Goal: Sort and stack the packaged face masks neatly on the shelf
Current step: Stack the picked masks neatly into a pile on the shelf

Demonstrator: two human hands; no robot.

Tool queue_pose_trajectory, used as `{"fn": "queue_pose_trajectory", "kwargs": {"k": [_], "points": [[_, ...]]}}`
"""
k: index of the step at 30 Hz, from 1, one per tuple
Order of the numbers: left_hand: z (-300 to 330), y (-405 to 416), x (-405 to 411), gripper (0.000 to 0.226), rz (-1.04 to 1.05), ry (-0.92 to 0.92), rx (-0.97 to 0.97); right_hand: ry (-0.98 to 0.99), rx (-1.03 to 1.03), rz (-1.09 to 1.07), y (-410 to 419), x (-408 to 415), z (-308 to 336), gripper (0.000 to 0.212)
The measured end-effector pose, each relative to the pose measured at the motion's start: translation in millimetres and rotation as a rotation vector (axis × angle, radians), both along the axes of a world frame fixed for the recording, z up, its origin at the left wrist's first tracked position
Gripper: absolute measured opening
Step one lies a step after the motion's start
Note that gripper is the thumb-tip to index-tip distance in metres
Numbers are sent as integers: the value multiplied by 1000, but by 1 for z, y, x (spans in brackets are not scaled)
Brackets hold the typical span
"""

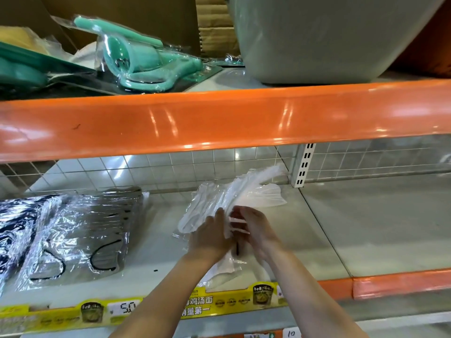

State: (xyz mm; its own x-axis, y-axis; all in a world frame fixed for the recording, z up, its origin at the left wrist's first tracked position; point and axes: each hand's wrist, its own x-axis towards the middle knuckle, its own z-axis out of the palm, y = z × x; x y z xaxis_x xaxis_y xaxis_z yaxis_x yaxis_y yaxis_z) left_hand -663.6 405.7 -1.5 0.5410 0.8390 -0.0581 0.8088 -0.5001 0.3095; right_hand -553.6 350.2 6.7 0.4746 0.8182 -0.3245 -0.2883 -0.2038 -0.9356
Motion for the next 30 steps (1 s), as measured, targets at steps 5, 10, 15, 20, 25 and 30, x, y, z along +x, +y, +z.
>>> {"fn": "queue_pose_trajectory", "kwargs": {"k": [5,10,15,20,25,30], "points": [[6,16,-11,19,143,-178,-22,-850,-201,203,0,4,-19,27],[4,36,-22,19,161,-380,-240,-1225,-411,282,-10,-12,-43,48],[5,37,-25,37,145,-443,-292,-1344,-443,389,-5,-10,-32,59],[13,35,-27,16,185,-557,-400,-1345,-464,435,0,-9,-28,66],[19,39,-34,26,244,-791,-533,-1283,-462,397,6,-19,-23,39],[15,37,-40,26,264,-934,-584,-1229,-387,310,4,-27,-17,31]]}}
